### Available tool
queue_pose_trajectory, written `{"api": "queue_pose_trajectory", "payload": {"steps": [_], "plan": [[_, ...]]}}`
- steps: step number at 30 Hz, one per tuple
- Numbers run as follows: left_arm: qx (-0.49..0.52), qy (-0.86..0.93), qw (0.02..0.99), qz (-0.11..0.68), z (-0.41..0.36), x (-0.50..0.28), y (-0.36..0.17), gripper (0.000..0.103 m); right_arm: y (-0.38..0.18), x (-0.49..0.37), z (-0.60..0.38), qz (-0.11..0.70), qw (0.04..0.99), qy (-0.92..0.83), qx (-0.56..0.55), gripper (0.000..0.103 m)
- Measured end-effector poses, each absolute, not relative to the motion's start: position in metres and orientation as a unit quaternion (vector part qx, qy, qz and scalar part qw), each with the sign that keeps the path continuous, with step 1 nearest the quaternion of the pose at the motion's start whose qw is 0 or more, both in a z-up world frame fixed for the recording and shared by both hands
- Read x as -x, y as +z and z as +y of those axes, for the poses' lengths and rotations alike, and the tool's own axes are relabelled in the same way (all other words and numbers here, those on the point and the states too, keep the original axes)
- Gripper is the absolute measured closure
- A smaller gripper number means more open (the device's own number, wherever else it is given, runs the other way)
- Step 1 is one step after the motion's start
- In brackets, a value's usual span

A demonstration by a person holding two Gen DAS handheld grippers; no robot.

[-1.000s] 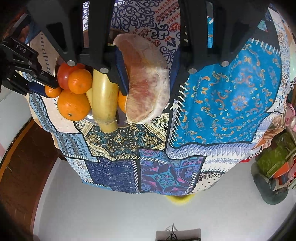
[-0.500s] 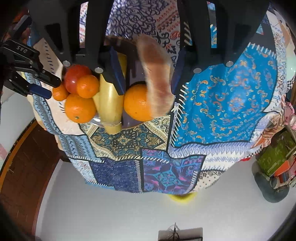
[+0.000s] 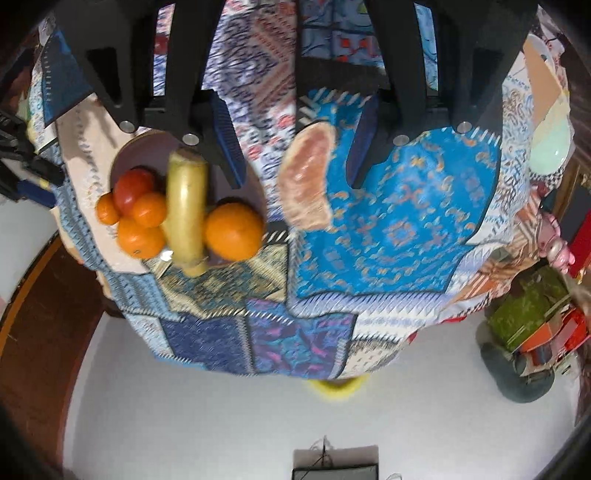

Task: Organize fruits
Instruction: 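Open the right tool over the plate while the left tool lowers the pomelo beside the corn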

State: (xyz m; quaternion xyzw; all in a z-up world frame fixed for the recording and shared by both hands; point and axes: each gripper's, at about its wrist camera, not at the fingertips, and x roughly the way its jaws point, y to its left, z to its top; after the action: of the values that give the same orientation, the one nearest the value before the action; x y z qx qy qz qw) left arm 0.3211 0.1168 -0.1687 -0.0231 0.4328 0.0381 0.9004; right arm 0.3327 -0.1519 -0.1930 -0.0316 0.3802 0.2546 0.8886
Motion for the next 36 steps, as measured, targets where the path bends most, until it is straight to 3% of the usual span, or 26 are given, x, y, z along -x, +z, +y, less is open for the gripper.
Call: {"api": "queue_pose_trajectory", "payload": {"steps": [4,7,11,17,20,36], "plan": [[0.01,0.045,0.885,0.463,0.125,-0.333,-0.193,0.047,-0.195,-0.334,-0.154,0.381,0.889,0.252,0.028,0.05],[0.008,0.049,0.872,0.487,0.126,-0.347,-0.213,0.037,-0.2,-0.339,-0.154,0.387,0.886,0.253,0.023,0.05],[0.013,0.044,0.864,0.502,0.127,-0.366,-0.233,0.037,-0.212,-0.348,-0.15,0.398,0.882,0.25,0.027,0.05],[0.052,0.052,0.865,0.496,0.133,-0.388,-0.25,0.047,-0.226,-0.354,-0.153,0.408,0.878,0.247,0.023,0.05],[0.06,0.046,0.868,0.49,0.131,-0.392,-0.248,0.06,-0.233,-0.357,-0.154,0.415,0.875,0.249,0.013,0.05],[0.042,-0.017,0.904,0.424,0.079,-0.364,-0.182,0.06,-0.229,-0.351,-0.159,0.407,0.877,0.256,0.0,0.05]]}}
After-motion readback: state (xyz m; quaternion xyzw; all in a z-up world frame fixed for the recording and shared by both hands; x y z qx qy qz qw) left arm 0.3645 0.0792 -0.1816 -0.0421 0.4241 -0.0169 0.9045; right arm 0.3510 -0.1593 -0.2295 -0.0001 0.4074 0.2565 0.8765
